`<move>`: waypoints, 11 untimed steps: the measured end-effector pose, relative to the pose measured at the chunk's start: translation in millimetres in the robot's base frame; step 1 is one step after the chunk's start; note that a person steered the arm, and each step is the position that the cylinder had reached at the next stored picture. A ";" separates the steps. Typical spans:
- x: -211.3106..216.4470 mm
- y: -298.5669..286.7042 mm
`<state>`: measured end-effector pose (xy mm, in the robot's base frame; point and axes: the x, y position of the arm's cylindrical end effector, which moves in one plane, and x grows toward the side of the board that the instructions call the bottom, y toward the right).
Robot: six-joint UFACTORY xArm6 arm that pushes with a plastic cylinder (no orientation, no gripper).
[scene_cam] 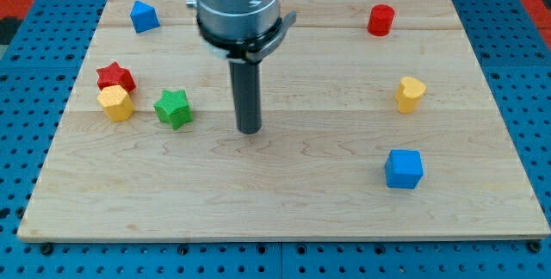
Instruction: Push the green circle towards the green star
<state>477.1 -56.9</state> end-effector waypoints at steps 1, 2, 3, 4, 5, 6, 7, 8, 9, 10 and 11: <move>-16.7 -61.3; -57.5 -80.1; -69.9 -32.6; -132.6 20.9; -170.6 122.1; -245.6 125.2; -248.2 50.2; -210.8 -38.7; -168.0 -83.6; -214.0 -31.1; -179.9 47.9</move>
